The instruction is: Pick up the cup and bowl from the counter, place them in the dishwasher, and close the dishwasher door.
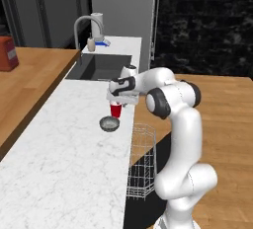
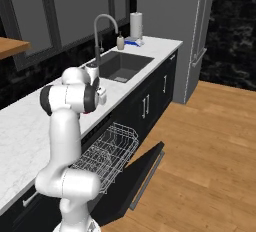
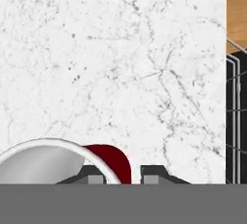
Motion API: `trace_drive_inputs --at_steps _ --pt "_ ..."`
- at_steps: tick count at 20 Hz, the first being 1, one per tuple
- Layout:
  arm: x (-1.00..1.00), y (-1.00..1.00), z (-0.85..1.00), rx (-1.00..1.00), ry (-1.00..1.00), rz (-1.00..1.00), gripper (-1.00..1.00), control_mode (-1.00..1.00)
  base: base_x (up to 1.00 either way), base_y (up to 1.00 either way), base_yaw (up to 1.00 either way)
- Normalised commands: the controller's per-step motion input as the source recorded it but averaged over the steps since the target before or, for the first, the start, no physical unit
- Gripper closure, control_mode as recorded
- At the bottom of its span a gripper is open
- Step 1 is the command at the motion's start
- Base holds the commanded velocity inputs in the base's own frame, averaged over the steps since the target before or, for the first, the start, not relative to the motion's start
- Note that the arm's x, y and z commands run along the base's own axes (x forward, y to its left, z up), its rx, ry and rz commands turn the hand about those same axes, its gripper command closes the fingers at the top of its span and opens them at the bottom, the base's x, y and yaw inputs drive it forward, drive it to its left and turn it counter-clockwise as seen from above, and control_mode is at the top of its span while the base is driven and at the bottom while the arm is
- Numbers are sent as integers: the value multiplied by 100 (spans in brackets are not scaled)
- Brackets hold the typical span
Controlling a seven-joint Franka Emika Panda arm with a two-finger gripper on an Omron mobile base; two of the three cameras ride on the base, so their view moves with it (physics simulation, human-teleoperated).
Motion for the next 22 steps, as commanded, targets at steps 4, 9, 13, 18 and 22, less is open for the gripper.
trace_drive_inputs --at_steps 4,9,13,18,22 --pt "-61 -24 0 0 -11 0 100 -100 0 0 0" --pt "-83 -61 11 1 -16 -5 100 -100 0 0 0" --pt "-100 -97 40 7 -13 -9 100 -100 0 0 0" --pt "-100 -95 38 10 -8 -4 100 -100 0 0 0" --pt "-100 -68 10 4 0 0 100 -100 0 0 0"
